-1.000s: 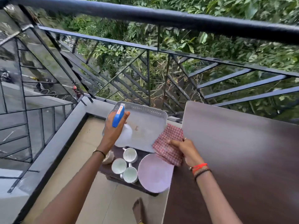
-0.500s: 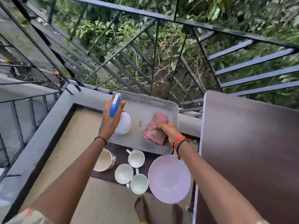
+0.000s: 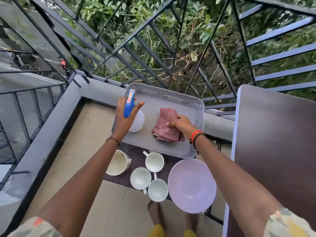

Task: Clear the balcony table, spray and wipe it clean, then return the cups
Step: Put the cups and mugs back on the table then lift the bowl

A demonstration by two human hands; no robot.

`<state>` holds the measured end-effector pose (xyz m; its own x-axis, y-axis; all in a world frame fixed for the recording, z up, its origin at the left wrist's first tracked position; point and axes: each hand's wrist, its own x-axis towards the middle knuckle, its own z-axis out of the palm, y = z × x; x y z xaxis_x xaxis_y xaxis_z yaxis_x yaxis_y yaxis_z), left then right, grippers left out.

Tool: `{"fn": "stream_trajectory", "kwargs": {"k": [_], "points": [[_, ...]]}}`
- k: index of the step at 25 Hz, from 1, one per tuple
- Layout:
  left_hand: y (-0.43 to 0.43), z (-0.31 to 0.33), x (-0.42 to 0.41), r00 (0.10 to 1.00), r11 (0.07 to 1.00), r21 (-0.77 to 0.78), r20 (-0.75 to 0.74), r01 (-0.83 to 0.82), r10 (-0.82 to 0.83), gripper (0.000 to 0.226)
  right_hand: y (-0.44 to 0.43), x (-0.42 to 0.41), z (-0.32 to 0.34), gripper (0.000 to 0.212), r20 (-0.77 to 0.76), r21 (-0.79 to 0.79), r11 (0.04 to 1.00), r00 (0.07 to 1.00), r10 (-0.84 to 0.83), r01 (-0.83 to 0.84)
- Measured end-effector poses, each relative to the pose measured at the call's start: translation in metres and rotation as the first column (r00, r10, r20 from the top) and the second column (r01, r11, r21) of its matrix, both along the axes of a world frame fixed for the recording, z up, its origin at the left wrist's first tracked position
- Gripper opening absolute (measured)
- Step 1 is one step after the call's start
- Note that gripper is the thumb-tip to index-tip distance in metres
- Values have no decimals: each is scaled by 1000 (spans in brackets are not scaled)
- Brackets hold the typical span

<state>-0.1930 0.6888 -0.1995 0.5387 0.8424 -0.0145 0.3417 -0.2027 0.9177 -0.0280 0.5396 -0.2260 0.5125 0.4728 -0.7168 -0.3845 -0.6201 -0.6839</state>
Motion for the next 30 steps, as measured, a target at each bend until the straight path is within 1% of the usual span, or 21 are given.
{"fn": "stream_trajectory", "kwargs": {"k": [2, 5, 8, 11, 13, 16, 18, 21, 23, 24, 26, 28, 30], "points": [[-4, -1, -7, 1000, 1000, -5, 23, 17, -17, 34, -1, 2, -5, 38, 125, -56, 997, 991, 50, -44], [-10, 1, -12, 997, 1000, -7, 76, 14, -13, 33, -5, 2, -6, 48, 275, -159, 983, 951, 138, -96], [-12, 2, -12, 997, 1000, -10, 82, -10, 11, 36, -10, -1, 1, 40, 374, -249, 964, 910, 180, -88], [-14, 0, -13, 997, 1000, -4, 77, -28, 28, 44, -18, -7, 5, 32, 450, -302, 950, 868, 210, -74], [-16, -1, -14, 998, 1000, -22, 55, -20, 21, 53, -25, -13, 8, 34, 470, -302, 951, 858, 206, -63], [-16, 0, -17, 998, 999, -21, -47, -50, 49, 75, -34, -25, 20, 41, 534, -287, 954, 814, 230, -81], [-19, 2, -23, 991, 997, -15, -112, -79, 77, 84, -39, -36, 30, 40, 557, -262, 961, 799, 229, -92], [-27, 9, -39, 976, 995, -19, -198, -101, 95, 87, -48, -60, 43, 45, 578, -202, 972, 786, 220, -123], [-35, 17, -51, 968, 992, -17, -223, -125, 118, 84, -56, -76, 47, 48, 609, -161, 979, 767, 200, -127], [-42, 21, -59, 962, 988, -5, -228, -154, 149, 82, -60, -86, 50, 46, 631, -149, 982, 754, 182, -113], [-61, 28, -75, 916, 966, 82, -308, -246, 259, 81, -69, -109, 53, 37, 685, -143, 988, 714, 145, -63], [-84, 31, -89, 805, 924, 187, -454, -334, 382, 85, -78, -135, 55, 34, 704, -162, 987, 698, 132, -23], [-103, 30, -98, 716, 909, 171, -569, -379, 405, 94, -83, -160, 53, 37, 689, -171, 985, 712, 135, -21]]}}
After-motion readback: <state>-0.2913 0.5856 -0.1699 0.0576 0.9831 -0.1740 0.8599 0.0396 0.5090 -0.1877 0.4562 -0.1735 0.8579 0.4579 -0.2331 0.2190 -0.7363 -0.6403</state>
